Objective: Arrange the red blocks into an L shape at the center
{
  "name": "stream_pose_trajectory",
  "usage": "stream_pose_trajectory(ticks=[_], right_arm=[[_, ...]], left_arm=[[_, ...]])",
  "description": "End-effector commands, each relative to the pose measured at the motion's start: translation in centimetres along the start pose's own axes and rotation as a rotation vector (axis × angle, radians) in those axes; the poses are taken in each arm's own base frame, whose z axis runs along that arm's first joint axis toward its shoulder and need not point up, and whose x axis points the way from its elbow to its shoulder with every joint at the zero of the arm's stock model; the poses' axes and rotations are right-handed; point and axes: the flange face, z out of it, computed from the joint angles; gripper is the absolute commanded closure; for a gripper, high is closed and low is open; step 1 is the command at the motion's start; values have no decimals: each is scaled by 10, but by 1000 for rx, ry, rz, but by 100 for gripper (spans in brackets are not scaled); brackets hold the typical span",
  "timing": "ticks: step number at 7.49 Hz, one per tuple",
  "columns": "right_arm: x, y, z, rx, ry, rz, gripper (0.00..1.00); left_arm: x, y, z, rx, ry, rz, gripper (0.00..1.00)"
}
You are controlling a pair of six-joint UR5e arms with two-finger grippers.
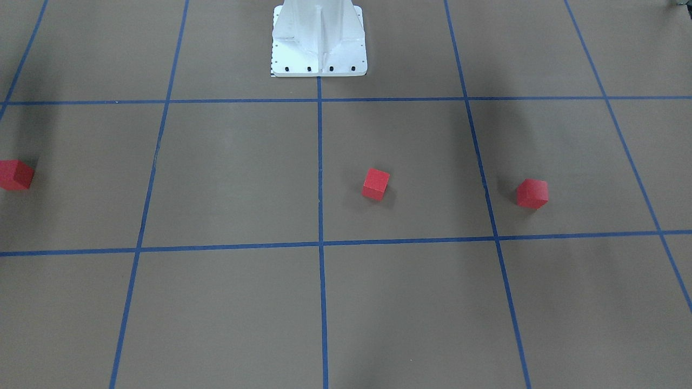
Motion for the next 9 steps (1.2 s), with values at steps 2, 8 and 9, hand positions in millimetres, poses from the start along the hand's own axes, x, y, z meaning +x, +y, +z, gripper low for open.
stream_pose_trajectory(ticks=[2,8,9], right_arm=[[-6,-6,-5,11,-2,-12,1],[-11,-11,-9,21,-2,-22,1],[-12,-12,-9,20,-3,-24,1]], left_arm=[[29,-34,-21,57,10,42,0],[333,-80,-20,90,144,-107,0],[402,-74,-3,95,148,-64,0]])
